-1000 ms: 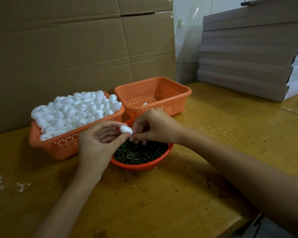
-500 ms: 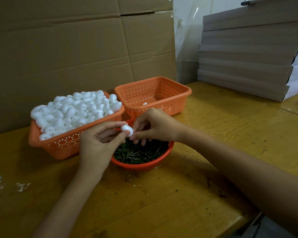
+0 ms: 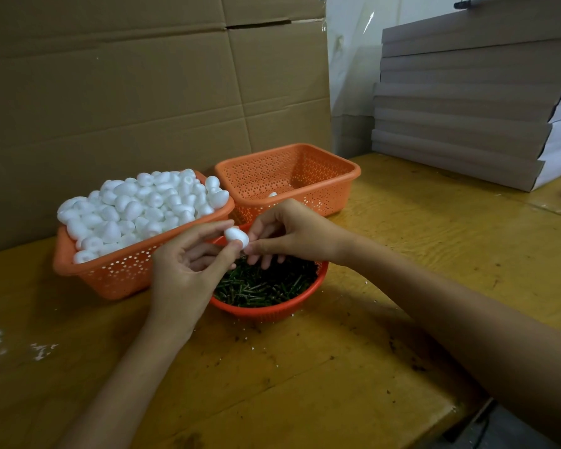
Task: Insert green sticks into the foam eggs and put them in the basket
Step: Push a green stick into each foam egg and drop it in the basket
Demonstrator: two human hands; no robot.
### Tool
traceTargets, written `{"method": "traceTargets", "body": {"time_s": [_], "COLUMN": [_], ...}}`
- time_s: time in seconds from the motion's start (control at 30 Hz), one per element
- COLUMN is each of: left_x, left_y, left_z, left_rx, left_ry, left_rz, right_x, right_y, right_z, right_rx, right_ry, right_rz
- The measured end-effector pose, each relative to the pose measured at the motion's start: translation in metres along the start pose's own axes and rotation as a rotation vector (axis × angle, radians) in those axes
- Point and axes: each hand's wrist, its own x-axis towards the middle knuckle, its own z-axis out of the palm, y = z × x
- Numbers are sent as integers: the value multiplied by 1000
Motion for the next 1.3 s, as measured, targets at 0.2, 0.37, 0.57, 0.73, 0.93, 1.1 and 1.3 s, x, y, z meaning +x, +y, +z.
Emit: {"method": "traceTargets", "body": {"time_s": [0.2,0.37,0.57,0.73,0.93,1.1,1.3], "left_x": [1,2,3,4,3,2,3], "left_y": [-4,-6,-7,-9,-9,-7,-7], "left_z": [-1,-1,-1,-1,-2,-1,-2], "left_rx": [4,-8,-16,-7,-11,-17,-5], "left_ry": [-9,-7,10,23,15,13,13], "left_rz": [11,-2,-18,-25,-31,-25,-21], "right_x": [0,0,0,0,-1,-1,-1], "right_y": [0,0,-1,-1,-2,-1,-1], "right_z": [-1,-2,-3,-4,-4,-3,-3], "right_rx": [46,89,130,159,140,71,57], "right_ry": [-16,9,50,89,70,4,-27], "right_rz": [12,13,0,-8,-12,-14,-24]}}
